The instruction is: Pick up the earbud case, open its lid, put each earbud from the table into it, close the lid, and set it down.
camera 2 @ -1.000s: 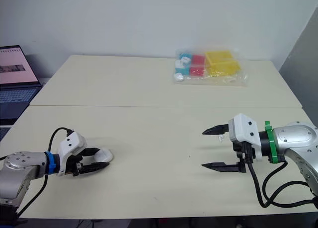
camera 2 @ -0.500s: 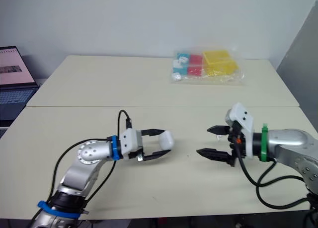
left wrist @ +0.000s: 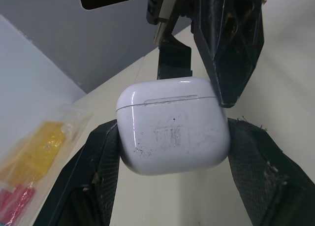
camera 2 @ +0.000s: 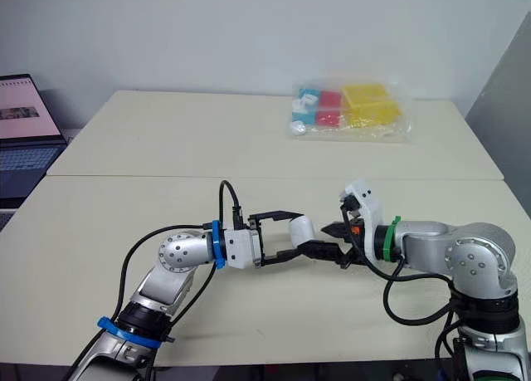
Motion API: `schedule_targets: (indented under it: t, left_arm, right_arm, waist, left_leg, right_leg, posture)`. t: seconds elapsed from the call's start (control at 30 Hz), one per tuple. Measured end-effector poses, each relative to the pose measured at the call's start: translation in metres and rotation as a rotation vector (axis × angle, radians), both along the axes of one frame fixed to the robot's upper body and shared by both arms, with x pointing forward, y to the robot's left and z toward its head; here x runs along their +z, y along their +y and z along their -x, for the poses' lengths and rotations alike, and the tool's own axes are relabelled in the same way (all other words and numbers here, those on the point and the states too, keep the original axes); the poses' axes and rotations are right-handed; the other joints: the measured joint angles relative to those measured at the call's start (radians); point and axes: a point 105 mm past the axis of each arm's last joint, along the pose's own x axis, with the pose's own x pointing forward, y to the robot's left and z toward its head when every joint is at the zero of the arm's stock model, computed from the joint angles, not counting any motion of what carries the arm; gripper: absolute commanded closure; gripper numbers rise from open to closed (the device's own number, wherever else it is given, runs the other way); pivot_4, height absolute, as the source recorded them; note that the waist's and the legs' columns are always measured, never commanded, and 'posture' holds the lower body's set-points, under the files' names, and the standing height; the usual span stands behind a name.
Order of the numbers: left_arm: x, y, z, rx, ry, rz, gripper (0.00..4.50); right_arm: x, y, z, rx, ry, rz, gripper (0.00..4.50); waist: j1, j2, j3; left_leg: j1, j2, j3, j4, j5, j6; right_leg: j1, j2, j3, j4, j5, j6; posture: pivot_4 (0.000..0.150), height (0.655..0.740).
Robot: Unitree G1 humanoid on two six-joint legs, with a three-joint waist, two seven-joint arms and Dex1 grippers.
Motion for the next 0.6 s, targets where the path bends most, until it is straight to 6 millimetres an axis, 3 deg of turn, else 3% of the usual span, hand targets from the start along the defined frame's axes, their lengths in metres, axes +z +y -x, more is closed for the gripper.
schedule_targets:
  t: [0.37,0.6]
  left_arm:
    - [0.005,-0.001,0.0,0.002,-0.022,0.035,1.71]
    - [0.004,0.001,0.001,0.004,0.015,0.063,1.71]
  right_arm:
    - [0.0,0.009,-0.003,-0.021,0.024,-0.057,0.0]
    - [0.004,0.012,-0.002,-0.003,0.035,-0.109,2.4]
  waist:
    - [-0.001,0.0,0.0]
    - [-0.001,0.0,0.0]
  left_leg:
    - [0.001,0.0,-0.001,0.0,0.0,0.0]
    - [0.0,0.0,-0.001,0.0,0.0,0.0]
  right_leg:
    - [0.0,0.0,-0.001,0.001,0.0,0.0]
    - [0.0,0.0,-0.001,0.0,0.0,0.0]
  posture:
    - [0.15,0.74]
    - [0.15,0.74]
